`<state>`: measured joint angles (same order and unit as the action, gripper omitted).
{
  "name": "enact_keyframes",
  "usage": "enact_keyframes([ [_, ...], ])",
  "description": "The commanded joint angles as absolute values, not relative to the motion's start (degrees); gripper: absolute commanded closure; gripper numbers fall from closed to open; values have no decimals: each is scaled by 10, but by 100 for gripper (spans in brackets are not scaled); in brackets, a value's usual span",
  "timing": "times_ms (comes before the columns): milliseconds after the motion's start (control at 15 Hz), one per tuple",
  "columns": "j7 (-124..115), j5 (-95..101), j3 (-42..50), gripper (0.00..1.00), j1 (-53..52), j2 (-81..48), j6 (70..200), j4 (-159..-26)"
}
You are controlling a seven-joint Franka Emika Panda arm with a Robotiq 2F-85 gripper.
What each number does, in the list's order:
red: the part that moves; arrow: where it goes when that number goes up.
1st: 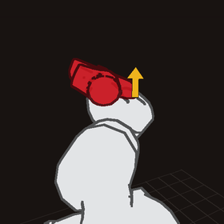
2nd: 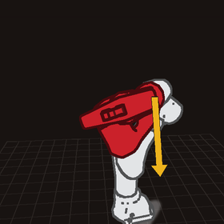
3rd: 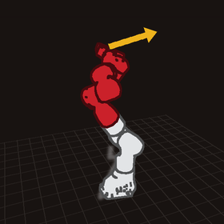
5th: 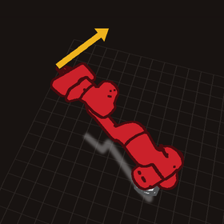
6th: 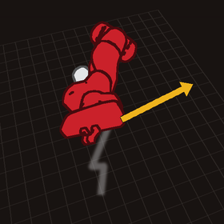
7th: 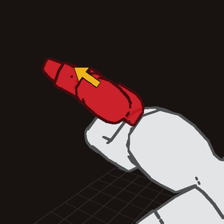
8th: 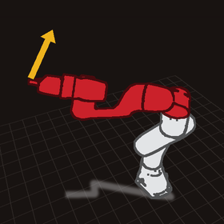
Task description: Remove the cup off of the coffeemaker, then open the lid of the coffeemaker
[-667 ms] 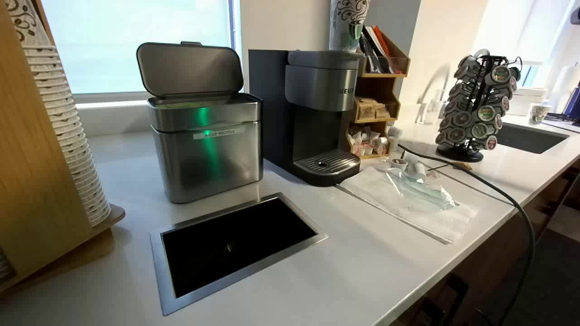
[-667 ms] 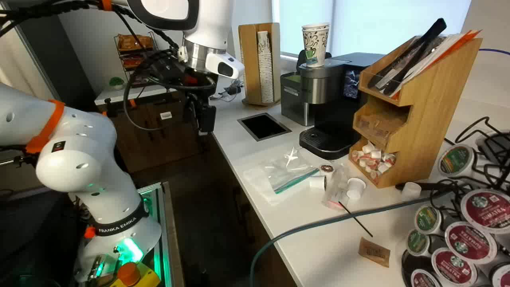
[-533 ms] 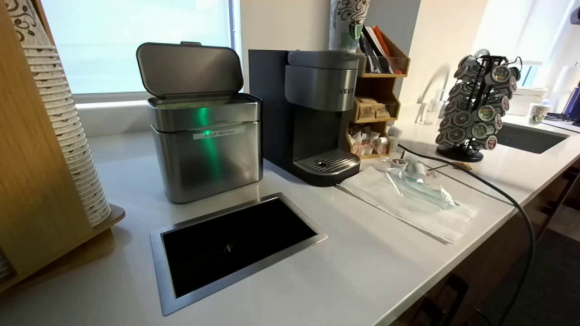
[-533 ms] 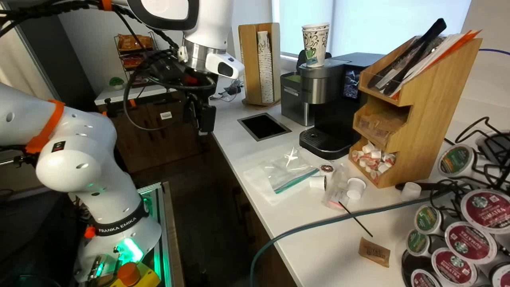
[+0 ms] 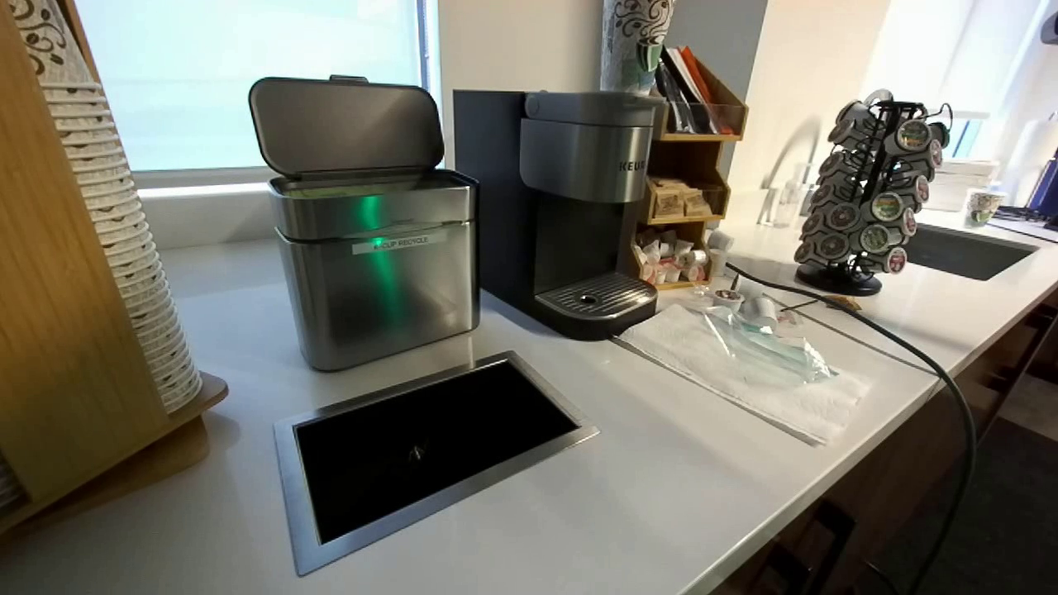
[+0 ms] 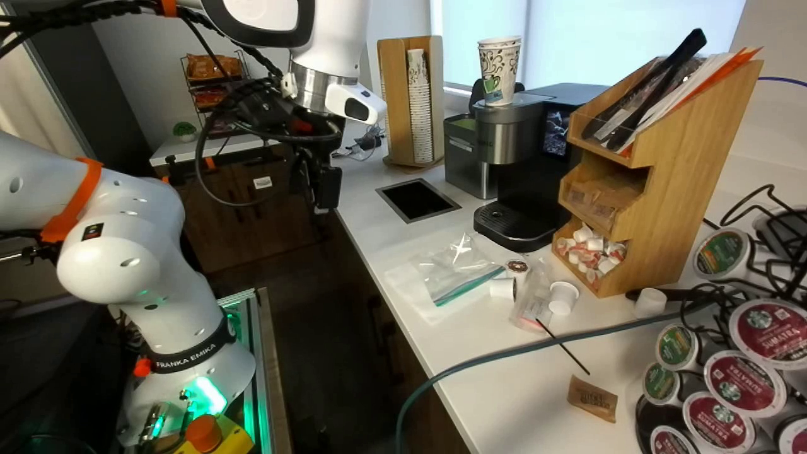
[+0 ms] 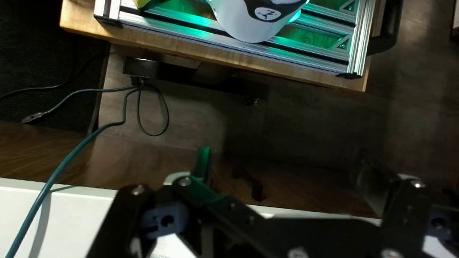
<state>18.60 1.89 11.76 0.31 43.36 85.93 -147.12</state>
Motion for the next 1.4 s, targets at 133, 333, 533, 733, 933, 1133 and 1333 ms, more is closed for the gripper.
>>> enact_keyframes([
  [133, 96, 34, 99, 0, 44, 398, 1024, -1484],
  [333, 42, 22, 99, 0, 66, 347, 1138, -1475],
  [533, 38, 20, 97, 0, 73, 350, 1155, -1475],
  [733, 14, 22, 90, 0, 87, 331, 1175, -1470],
  [933, -10, 32, 79, 0, 93, 302, 1228, -1466],
  [1133, -25, 123, 54, 0, 119, 229, 1370, -1444],
  [1333, -66, 191, 34, 0, 146, 164, 1426, -1408],
])
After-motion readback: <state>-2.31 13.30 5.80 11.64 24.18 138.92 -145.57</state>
